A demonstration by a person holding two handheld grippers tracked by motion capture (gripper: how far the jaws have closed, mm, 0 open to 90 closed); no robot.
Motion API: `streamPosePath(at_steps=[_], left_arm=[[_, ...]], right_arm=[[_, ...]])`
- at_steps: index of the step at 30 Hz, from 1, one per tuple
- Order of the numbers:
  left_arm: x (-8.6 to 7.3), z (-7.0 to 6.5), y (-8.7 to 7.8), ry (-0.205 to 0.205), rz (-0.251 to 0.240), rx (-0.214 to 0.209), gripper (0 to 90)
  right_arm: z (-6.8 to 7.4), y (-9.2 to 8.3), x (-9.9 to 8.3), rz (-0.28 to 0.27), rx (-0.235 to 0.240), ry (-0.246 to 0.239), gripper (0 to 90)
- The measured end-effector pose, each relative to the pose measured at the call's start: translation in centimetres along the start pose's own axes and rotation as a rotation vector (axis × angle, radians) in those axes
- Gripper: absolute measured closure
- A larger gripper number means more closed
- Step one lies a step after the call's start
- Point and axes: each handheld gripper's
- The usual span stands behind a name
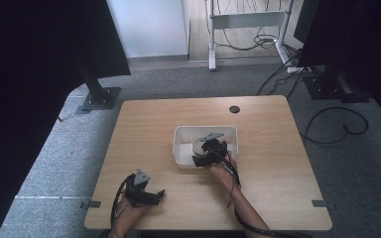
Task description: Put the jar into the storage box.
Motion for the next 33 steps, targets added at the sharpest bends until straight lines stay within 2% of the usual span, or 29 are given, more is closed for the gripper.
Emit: streamPosePath(at_steps=[7,22,33], left_arm=[[0.0,0.0,0.0,0.000,0.000,0.000,0.0],[0.0,0.0,0.0,0.000,0.000,0.000,0.0],[0.0,0.0,0.0,0.000,0.001,0.000,0.0]], right_arm=[[0.3,-0.7,0.1,-0.014,-0.022,-0.037,3.0],[0.2,-2.5,-0.3,-0.053,-0.033,-0.081,3.4],[0.3,-3.7,-1.0,-0.068,-0.030,-0.095,3.8]])
Point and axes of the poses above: each handheld gripper's, and its own axes: y roughly forward along the jaws, x roughly out of its top, z roughly to its left, and after that the axes turned 11 degrees about z, right-handed
